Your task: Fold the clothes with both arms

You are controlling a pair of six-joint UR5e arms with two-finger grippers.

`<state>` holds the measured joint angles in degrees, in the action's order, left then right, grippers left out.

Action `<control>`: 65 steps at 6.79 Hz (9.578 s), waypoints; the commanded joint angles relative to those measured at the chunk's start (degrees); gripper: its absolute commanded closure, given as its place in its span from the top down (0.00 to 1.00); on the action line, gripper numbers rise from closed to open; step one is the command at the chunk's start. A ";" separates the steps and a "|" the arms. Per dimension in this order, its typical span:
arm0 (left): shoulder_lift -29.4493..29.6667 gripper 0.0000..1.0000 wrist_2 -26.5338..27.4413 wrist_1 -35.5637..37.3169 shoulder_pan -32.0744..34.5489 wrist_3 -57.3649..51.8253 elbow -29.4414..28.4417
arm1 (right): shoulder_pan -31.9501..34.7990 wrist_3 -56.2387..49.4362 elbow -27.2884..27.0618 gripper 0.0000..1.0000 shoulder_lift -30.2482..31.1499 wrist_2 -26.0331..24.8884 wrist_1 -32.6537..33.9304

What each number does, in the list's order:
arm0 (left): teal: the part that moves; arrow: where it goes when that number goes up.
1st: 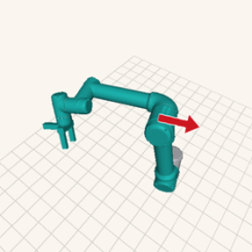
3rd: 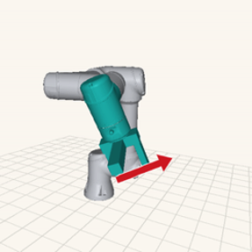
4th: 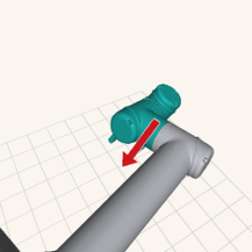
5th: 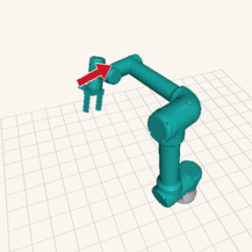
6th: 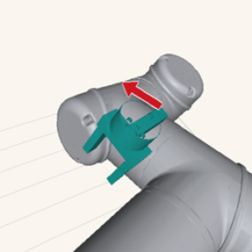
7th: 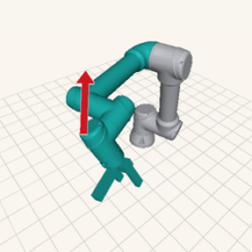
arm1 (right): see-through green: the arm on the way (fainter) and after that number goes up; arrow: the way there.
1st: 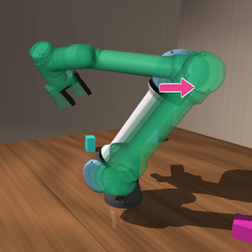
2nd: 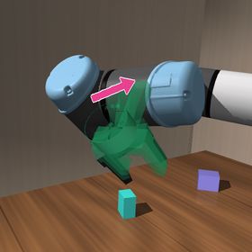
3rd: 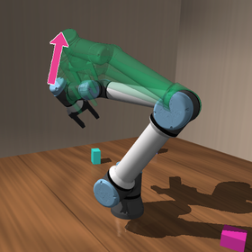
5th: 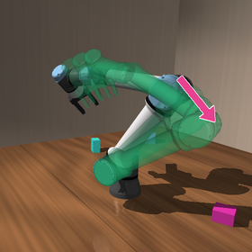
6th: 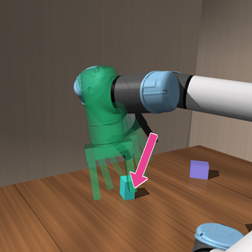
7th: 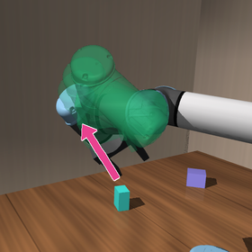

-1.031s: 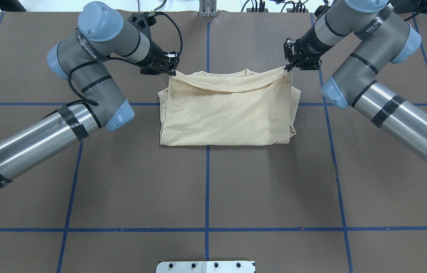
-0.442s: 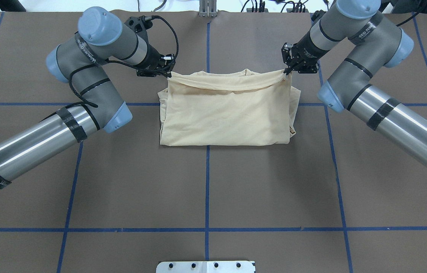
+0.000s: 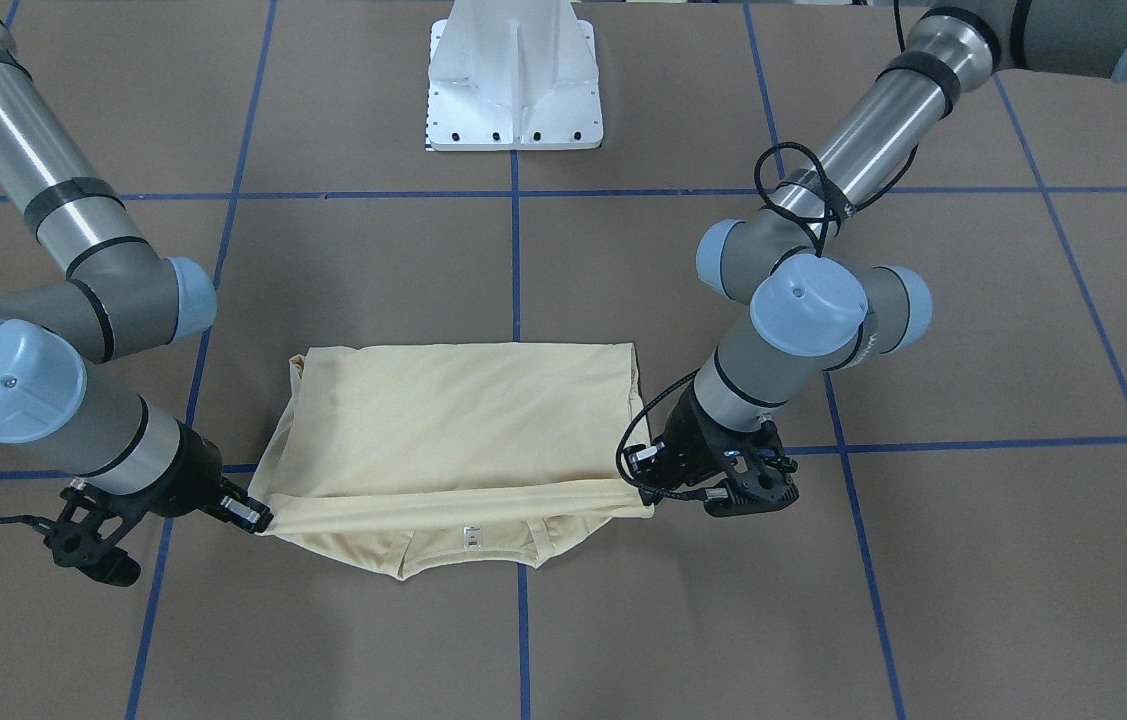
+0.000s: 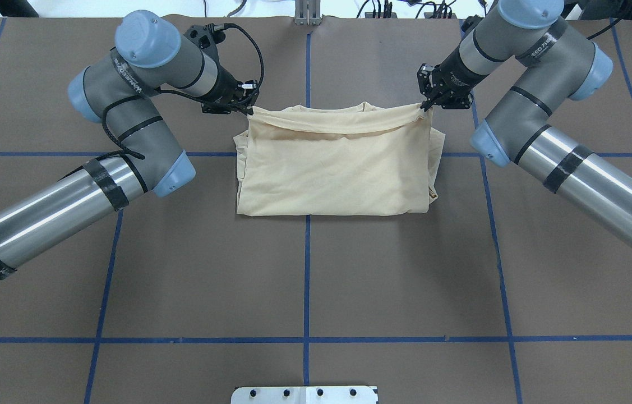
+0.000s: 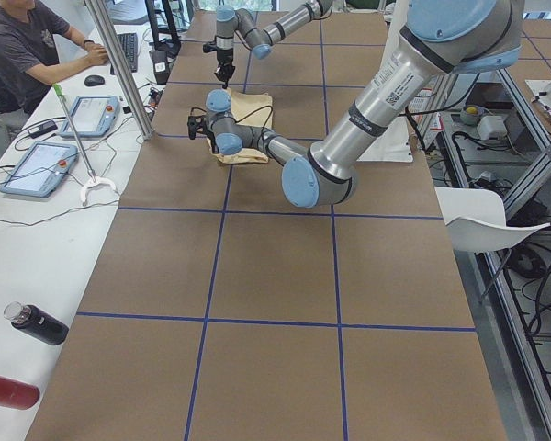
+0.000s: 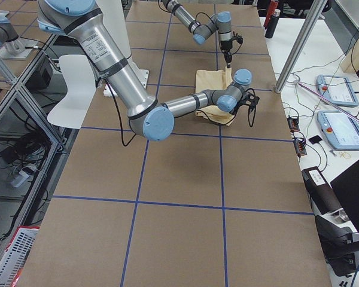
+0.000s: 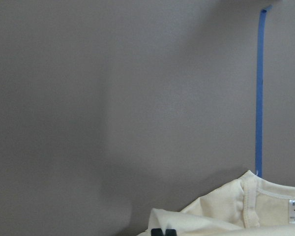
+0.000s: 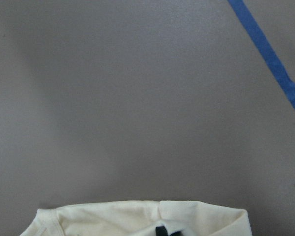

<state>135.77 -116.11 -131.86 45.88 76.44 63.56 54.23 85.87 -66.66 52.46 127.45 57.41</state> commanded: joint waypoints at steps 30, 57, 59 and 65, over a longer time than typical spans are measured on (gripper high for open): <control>-4.29 0.99 -0.26 8.81 1.23 2.58 15.28 | -14.67 3.16 -24.99 0.00 17.41 -7.92 0.25; -16.07 0.97 3.87 2.92 -10.46 8.03 19.50 | -11.78 6.94 -34.06 1.00 17.85 -2.99 0.43; -15.80 0.84 3.87 2.92 -10.46 8.03 19.15 | -11.69 6.94 -33.97 1.00 17.85 -2.99 0.43; -15.63 0.00 3.78 3.10 -9.93 8.20 19.76 | -11.25 6.86 -33.97 1.00 17.94 -2.99 0.43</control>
<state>120.14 -112.26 -128.84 35.60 84.55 83.01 42.92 92.73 -100.67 70.37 124.45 57.90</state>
